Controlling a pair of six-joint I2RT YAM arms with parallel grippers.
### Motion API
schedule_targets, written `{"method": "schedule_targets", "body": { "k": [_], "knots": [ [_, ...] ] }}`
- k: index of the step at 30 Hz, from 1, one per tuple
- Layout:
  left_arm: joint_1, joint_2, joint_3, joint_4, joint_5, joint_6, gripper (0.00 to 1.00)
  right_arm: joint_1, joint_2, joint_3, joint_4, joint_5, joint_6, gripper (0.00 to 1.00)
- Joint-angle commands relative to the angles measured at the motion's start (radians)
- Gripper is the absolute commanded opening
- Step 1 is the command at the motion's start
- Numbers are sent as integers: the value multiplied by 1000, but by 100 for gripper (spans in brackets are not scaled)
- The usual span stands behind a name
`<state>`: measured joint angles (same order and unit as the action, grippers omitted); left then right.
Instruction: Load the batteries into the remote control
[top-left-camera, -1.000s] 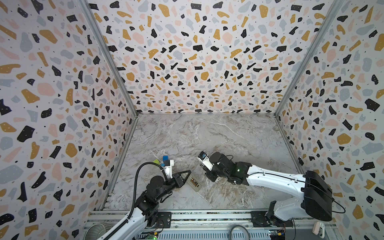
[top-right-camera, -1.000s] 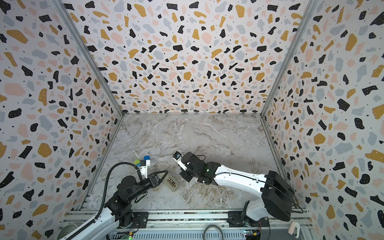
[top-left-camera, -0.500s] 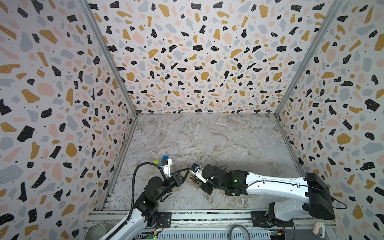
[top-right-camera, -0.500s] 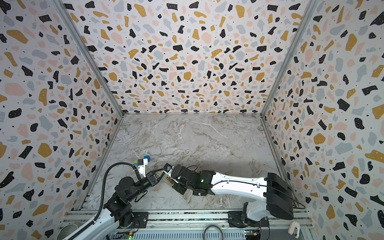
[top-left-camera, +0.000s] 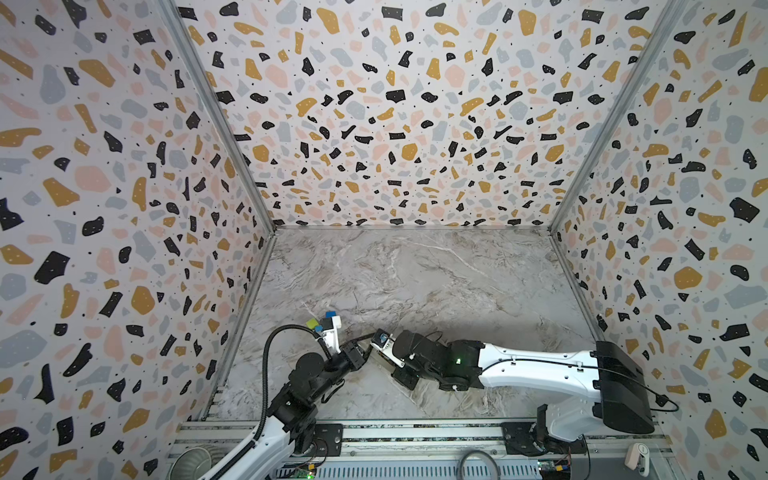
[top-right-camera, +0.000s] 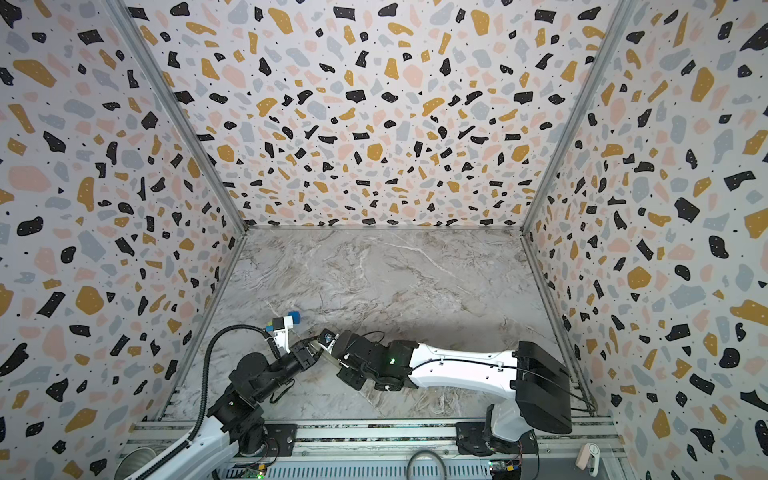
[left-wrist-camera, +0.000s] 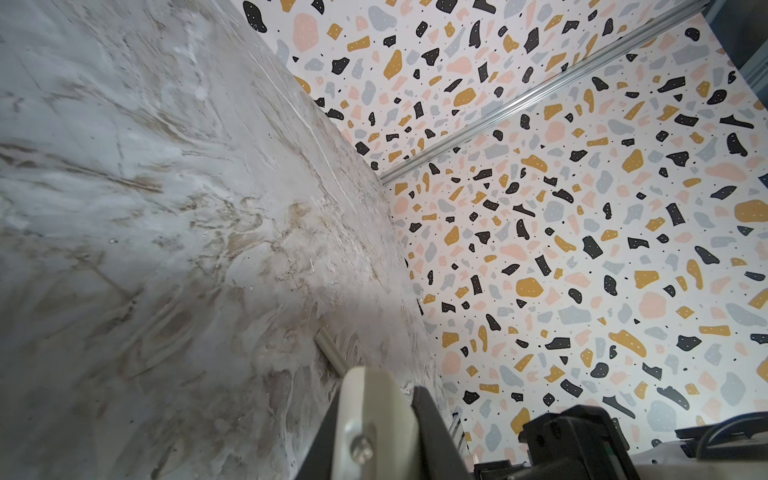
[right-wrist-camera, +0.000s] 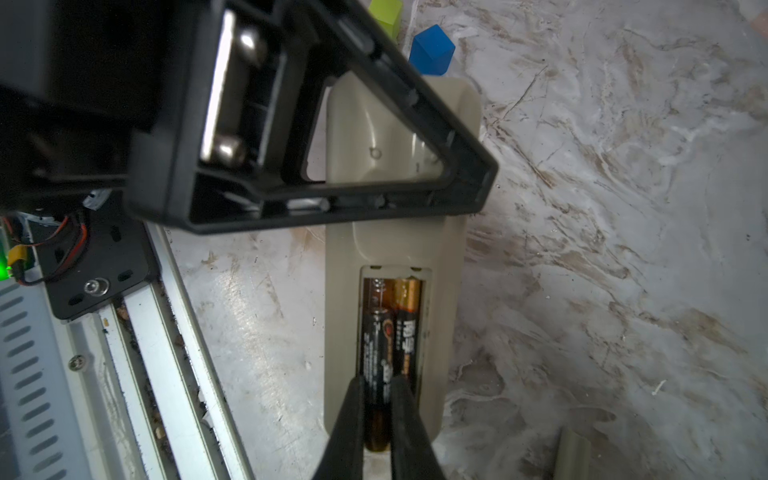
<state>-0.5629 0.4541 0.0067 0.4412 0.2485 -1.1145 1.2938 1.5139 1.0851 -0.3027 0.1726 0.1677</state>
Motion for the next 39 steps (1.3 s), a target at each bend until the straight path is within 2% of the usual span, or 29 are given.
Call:
{"method": "schedule_targets", "body": {
  "k": [1, 8, 27, 39],
  "knots": [
    [3, 0, -64, 102, 21, -12, 0, 0, 9, 41, -29, 19, 5, 0],
    [3, 8, -70, 132, 46, -21, 0, -1, 33, 56, -33, 28, 7, 2],
    [3, 29, -84, 209, 66, -64, 0, 7, 21, 55, -33, 27, -7, 21],
    [3, 30, -98, 227, 67, -84, 0, 15, 0, 53, -17, 20, -14, 25]
  ]
}}
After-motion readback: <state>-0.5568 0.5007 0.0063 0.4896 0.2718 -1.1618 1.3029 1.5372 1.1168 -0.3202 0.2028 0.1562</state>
